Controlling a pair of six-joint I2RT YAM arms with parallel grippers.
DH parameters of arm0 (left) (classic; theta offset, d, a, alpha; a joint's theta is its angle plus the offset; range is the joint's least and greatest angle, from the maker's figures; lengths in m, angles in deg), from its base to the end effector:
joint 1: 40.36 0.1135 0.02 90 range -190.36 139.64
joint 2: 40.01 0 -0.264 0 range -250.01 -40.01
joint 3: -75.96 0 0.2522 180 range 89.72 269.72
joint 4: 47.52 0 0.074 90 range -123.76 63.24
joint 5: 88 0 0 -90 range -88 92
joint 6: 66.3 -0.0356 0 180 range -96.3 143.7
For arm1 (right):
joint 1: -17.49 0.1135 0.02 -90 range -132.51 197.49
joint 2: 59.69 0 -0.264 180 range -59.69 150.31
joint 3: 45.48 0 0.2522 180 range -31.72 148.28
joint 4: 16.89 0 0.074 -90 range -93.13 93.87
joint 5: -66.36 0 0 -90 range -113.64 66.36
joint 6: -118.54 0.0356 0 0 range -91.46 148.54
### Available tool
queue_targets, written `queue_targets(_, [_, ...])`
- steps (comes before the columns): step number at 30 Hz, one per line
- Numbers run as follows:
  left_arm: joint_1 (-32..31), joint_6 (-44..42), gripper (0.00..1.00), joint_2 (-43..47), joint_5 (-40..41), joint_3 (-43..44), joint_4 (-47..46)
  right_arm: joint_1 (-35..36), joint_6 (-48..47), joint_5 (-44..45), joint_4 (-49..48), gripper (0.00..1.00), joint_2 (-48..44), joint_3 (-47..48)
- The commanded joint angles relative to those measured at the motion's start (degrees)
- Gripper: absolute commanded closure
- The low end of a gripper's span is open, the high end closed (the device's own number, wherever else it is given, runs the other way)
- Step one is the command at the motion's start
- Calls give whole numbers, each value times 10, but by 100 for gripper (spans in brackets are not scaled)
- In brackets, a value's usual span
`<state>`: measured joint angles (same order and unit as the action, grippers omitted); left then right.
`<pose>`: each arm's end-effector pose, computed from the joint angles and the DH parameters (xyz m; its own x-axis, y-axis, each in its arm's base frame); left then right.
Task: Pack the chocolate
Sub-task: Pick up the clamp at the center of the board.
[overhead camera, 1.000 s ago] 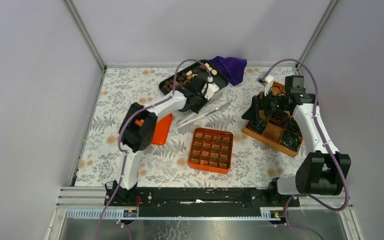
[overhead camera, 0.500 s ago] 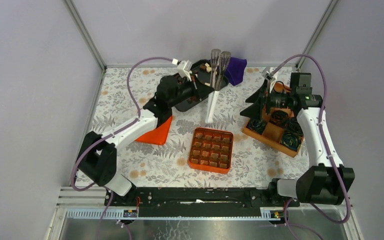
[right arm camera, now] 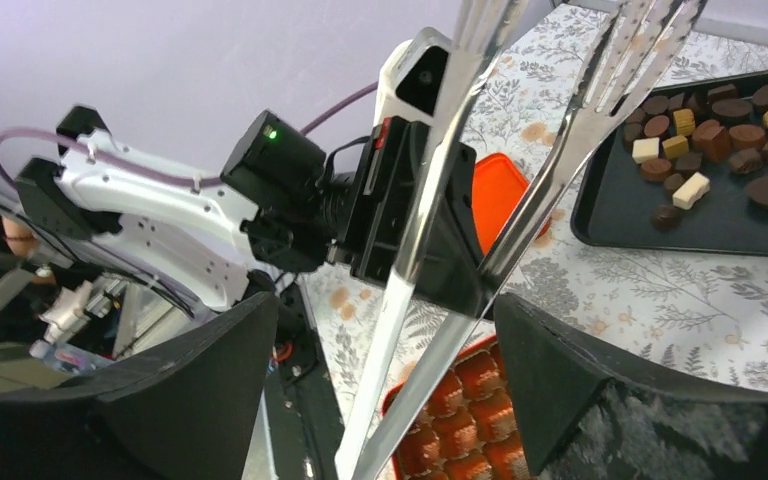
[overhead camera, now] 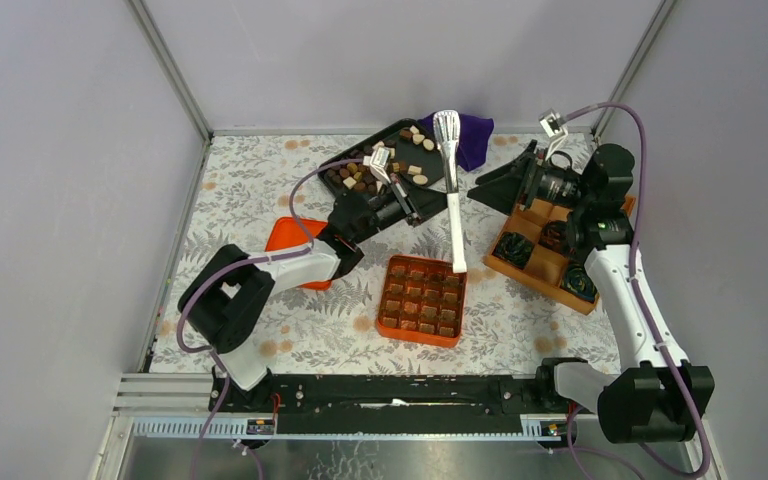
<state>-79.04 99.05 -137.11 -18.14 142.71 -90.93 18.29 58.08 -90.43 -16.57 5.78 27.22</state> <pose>0.2850 -0.2439 0.2723 -0.7764 -0.5420 -0.3216 0.3853 -0.0043 -0.9228 0.2475 0.0362 0.3960 -0.3478 0.1895 -0.9182 -0.8578 0.3309 0.3933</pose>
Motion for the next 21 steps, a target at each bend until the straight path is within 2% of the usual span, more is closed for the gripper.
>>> queue_targets(1, [-19, 32, 100, -13, -12, 38, -92, 13, 57, 54, -28, 17, -2, 15])
queue_targets(7, [-40, 23, 100, -24, -14, 55, -77, 34, 72, 39, -25, 27, 7, 16])
queue_targets(13, [-53, -20, 100, -14, -8, 70, -3, 55, 70, 34, -13, 40, 9, 14])
queue_targets(15, [-55, -23, 100, -13, -6, 70, 4, 62, 74, 31, -12, 55, 12, 12])
queue_targets(18, [-56, -11, 100, -11, 3, 65, 27, 69, 97, 11, -40, 85, 11, 9])
queue_targets(21, [-47, 42, 100, -25, 21, 61, 121, 71, 140, -26, -100, 97, 4, 14])
